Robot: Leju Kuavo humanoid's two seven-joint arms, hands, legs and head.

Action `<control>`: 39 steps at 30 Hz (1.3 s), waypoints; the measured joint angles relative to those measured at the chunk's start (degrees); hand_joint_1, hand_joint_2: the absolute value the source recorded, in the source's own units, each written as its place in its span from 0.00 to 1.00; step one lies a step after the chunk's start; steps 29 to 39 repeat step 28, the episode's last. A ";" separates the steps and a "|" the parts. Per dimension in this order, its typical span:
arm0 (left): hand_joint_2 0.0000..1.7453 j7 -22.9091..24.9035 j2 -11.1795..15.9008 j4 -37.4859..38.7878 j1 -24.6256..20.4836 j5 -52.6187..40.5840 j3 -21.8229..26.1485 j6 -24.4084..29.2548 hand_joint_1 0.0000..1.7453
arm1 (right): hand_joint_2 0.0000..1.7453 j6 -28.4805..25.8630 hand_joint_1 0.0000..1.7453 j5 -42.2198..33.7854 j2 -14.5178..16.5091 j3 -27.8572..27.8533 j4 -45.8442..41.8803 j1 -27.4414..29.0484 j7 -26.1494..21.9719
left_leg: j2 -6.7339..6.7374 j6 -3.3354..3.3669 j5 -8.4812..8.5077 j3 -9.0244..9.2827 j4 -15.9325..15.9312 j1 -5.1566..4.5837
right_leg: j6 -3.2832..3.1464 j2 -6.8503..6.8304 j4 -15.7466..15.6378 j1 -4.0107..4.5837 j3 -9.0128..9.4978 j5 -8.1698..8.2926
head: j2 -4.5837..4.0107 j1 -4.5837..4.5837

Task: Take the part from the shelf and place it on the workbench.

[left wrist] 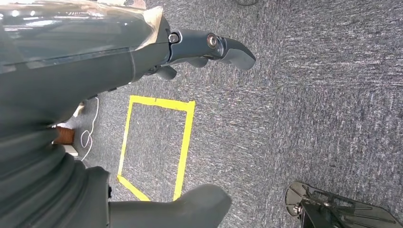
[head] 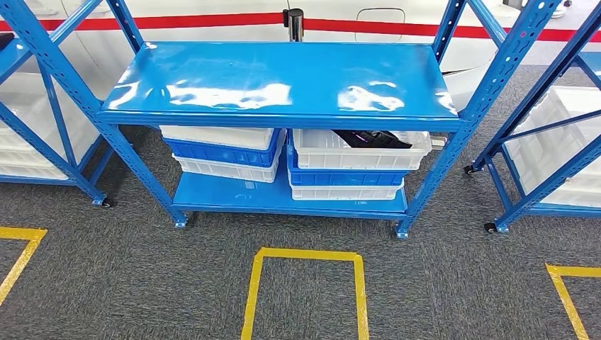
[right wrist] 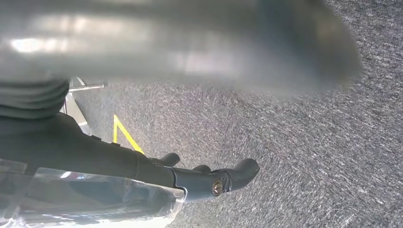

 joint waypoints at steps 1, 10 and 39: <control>1.00 0.13 0.00 0.00 0.00 -0.12 0.00 0.00 0.00 | 0.00 0.00 0.00 0.00 0.01 -0.07 0.00 0.00 0.00 | 0.00 0.00 0.00 0.00 0.00 0.00 | 0.00 0.00 0.00 0.00 0.00 0.00 | 0.00 0.00; 1.00 1.81 0.29 -0.12 0.47 -0.47 -2.68 -1.22 0.00 | 1.00 0.41 0.00 -1.62 -0.16 -0.58 -0.08 0.27 -0.39 | 0.00 0.00 0.00 0.00 0.00 -0.01 | 0.00 0.00 0.00 -0.01 0.01 0.00 | 0.00 -0.01; 0.00 0.04 3.83 -3.32 5.09 23.18 -24.43 -8.21 0.00 | 0.33 10.33 0.00 -14.85 -2.35 -0.62 -3.20 4.02 -6.29 | 0.00 0.03 -0.03 -0.05 0.00 -0.01 | 0.01 0.00 0.00 0.00 0.01 -0.01 | 0.00 -0.01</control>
